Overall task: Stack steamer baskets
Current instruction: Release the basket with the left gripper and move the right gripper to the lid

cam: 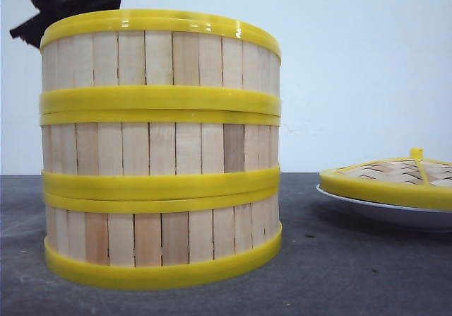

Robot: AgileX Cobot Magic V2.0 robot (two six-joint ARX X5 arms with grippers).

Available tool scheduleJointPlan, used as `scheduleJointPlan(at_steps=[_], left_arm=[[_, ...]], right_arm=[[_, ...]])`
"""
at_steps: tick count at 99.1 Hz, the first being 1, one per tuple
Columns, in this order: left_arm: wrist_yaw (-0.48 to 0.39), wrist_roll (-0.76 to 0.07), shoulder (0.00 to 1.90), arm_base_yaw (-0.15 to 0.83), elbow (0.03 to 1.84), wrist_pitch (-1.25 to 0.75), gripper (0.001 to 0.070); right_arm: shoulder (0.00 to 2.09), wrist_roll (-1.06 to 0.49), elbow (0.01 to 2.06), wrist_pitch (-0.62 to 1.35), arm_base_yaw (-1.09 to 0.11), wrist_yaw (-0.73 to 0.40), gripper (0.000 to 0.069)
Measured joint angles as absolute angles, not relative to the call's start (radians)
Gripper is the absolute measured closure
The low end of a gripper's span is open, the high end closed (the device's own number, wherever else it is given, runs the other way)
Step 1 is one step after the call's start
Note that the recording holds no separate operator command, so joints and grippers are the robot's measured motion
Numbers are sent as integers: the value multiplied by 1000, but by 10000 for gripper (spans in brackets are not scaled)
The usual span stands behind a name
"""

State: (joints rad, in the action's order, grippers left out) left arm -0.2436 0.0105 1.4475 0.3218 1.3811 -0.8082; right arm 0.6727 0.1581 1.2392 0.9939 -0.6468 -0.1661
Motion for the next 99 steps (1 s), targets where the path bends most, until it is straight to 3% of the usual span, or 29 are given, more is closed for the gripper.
scheduleJointPlan(at_steps=[24,41,67,99], left_arm=[[-240,-4,1246,310,1381,-701,436],[-187,-12,1095,310,1381,-684,436],[-154,2,891,310,1365,-689,437],[-153,4,615,310,992,-654,437]], right_arm=[[743,205,1239,1029,-646,-208,291],[821,217,1239,1040,-638,-231,291],[973,218,1239,1035,-556,-217,291],[1137,216,1159,933,-402,-99,291]])
